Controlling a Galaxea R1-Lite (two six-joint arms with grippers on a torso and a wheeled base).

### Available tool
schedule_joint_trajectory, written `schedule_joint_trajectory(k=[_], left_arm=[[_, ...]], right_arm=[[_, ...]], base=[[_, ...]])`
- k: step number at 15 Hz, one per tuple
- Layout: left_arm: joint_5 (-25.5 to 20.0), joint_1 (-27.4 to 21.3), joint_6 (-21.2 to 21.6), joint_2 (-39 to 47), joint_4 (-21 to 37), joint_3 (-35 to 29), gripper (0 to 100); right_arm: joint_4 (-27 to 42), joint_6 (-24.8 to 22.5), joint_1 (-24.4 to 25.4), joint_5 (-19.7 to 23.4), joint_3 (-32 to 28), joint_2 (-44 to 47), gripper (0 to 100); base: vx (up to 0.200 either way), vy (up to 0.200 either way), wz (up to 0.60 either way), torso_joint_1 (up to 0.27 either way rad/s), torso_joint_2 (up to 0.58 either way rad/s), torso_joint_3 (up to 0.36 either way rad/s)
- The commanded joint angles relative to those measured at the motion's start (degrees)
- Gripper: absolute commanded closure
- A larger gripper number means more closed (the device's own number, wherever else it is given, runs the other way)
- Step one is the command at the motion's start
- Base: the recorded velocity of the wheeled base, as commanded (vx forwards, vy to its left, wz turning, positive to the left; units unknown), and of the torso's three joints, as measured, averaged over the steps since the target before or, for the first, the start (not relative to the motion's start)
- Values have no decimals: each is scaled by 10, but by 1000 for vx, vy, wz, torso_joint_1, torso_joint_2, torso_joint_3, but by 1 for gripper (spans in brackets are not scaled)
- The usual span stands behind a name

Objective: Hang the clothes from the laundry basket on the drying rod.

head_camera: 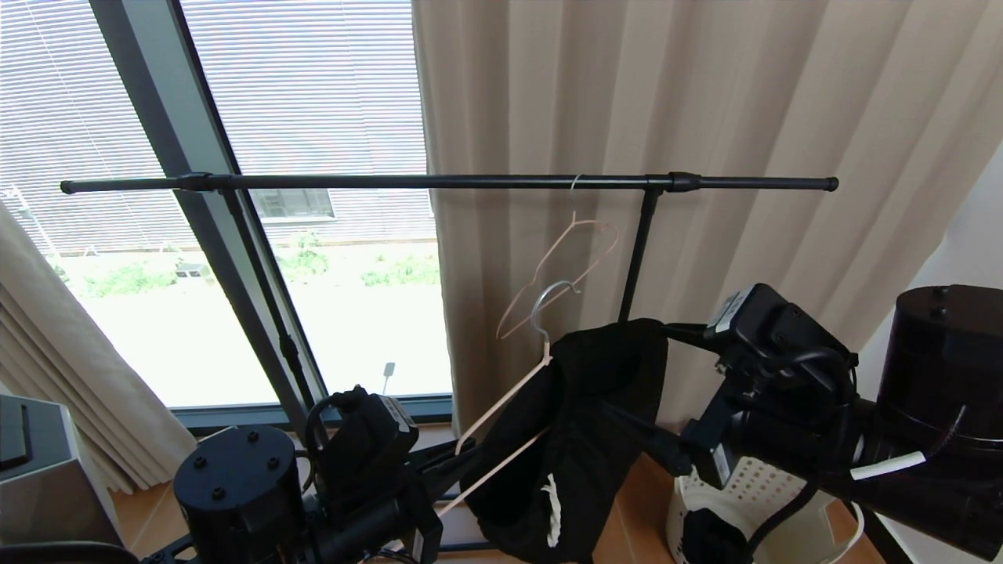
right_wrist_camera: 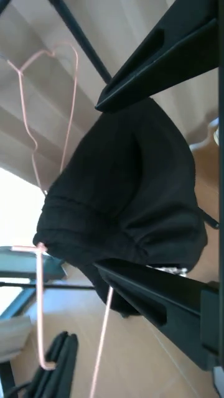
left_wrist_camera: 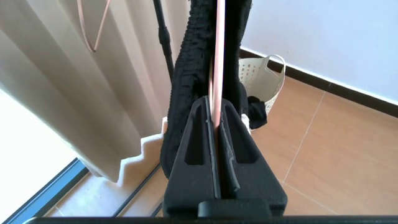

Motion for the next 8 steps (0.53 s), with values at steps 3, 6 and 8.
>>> schedule_joint_trajectory(k=[3,6,8], left_arm=[[-3,-1,1,1,-1,5,100],[-20,-2,3,0,-1,15,100],[-23,-4,5,0,-1,23,100]], right_arm=[[73,-60,-128,177,-22,-34,0],[177,-140,-222,323,-86,-1,0],[313,-277,-258,378,-162,41,0]], base=[[0,0,0,0,0,0],[0,0,0,0,0,0],[0,0,0,0,0,0]])
